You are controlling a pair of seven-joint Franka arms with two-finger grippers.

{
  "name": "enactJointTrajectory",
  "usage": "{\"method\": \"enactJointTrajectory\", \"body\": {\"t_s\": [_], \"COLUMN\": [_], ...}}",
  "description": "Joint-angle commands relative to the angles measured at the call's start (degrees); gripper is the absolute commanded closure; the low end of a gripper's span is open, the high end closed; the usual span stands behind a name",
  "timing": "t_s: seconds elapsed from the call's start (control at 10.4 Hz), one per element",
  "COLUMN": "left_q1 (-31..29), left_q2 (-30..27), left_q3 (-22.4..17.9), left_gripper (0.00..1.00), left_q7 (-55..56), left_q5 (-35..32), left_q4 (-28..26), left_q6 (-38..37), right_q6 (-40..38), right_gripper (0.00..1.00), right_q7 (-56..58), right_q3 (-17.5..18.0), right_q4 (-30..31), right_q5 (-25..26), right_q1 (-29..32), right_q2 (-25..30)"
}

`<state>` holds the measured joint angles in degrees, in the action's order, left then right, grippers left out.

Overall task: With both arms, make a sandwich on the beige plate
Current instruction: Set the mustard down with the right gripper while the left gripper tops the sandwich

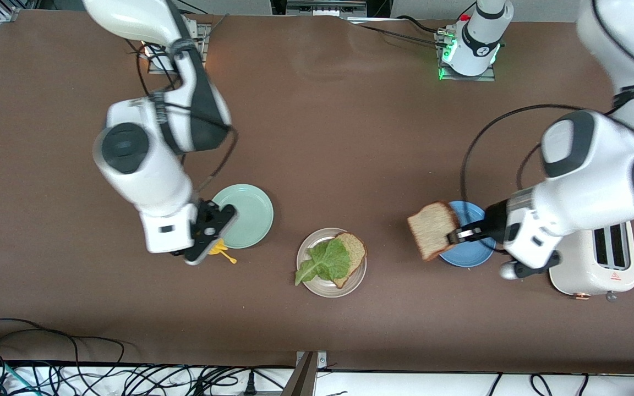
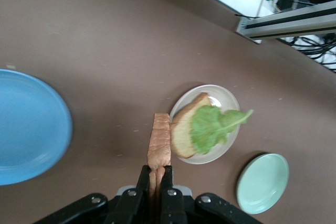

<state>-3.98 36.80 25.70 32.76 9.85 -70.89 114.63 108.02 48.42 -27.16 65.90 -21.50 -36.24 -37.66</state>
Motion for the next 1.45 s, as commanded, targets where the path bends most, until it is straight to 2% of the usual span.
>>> {"method": "enactJointTrajectory", "body": {"t_s": [0.0, 0.19, 0.48, 0.87, 1.06, 1.16, 1.25, 1.35], "left_q1": [4.49, 7.74, 11.61, 14.70, 14.09, 13.65, 12.78, 11.64], "left_q2": [4.58, 7.66, 12.84, 19.70, 20.24, 20.24, 20.16, 19.81], "left_q3": [-0.22, -0.22, -0.30, -0.74, -0.74, -0.83, -0.74, -0.74], "left_gripper": [1.00, 1.00, 1.00, 1.00, 1.00, 0.69, 0.28, 0.16], "left_q7": [3.80, 3.81, 3.81, 2.32, 0.12, -0.15, -0.15, -0.06], "left_q5": [6.21, 10.61, 11.07, 10.46, 10.46, 10.45, 10.45, 10.45], "left_q4": [0.58, 0.14, 0.14, 0.13, 0.14, 0.14, 0.14, 0.48], "left_q6": [10.82, 20.68, 31.68, 43.72, 44.81, 44.81, 44.81, 44.81], "right_q6": [-0.01, -0.01, -1.58, -6.93, -12.99, -14.23, -14.85, -15.47], "right_gripper": [1.00, 1.00, 1.00, 1.00, 1.00, 1.00, 1.00, 1.00], "right_q7": [15.68, 29.04, 51.18, 72.56, 81.19, 83.75, 85.60, 86.40], "right_q3": [1.15, 1.15, 1.23, 1.32, 1.41, 1.41, 1.50, 1.67], "right_q4": [10.45, 16.60, 26.18, 33.84, 34.65, 34.65, 34.65, 34.65], "right_q5": [-11.68, -20.30, -36.73, -48.08, -53.89, -55.65, -56.98, -58.56], "right_q1": [5.02, 8.71, 14.77, 19.87, 22.08, 22.44, 22.70, 22.79], "right_q2": [6.36, 7.86, 7.78, 4.63, 0.24, -1.70, -3.37, -4.87]}}
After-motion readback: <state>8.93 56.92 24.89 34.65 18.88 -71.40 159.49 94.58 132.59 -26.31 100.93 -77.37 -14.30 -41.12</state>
